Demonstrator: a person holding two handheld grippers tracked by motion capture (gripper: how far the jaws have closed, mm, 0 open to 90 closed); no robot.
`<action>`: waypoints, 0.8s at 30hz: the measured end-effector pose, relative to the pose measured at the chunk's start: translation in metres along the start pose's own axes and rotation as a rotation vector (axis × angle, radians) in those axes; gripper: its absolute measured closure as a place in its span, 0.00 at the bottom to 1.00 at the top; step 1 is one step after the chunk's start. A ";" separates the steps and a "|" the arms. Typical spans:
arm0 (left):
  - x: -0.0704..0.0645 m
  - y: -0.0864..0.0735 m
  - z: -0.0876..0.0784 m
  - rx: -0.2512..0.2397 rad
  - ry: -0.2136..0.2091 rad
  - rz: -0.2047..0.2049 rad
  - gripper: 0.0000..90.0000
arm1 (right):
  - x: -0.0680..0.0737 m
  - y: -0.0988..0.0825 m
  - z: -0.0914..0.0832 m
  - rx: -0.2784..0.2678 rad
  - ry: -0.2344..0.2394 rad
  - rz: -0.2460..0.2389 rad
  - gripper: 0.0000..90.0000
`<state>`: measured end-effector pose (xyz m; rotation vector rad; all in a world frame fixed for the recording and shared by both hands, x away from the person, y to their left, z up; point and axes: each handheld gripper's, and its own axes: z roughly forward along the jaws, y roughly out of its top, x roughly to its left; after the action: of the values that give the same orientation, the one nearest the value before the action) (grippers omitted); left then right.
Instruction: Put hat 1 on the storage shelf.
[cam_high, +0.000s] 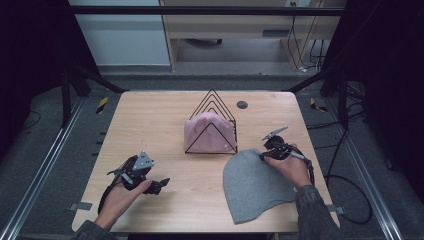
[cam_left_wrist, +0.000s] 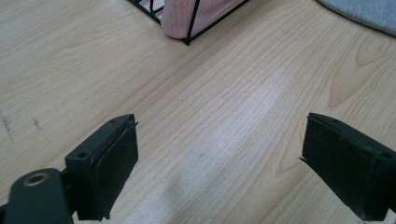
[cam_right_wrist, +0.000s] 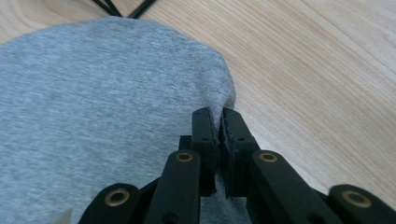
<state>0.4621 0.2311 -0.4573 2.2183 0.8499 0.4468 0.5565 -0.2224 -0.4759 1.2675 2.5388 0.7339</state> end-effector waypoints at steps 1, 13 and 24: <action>0.000 0.000 0.001 0.001 -0.002 -0.005 0.11 | 0.001 -0.001 -0.002 -0.011 0.011 -0.006 0.95; 0.002 -0.004 0.010 0.046 -0.080 -0.033 0.10 | 0.030 0.002 -0.039 -0.158 0.074 -0.091 0.95; -0.004 -0.002 0.010 0.020 -0.144 -0.009 0.10 | 0.076 0.014 -0.081 -0.304 0.108 -0.225 0.96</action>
<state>0.4637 0.2241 -0.4657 2.2340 0.7909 0.2709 0.4884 -0.1826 -0.3970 0.8517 2.4735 1.1083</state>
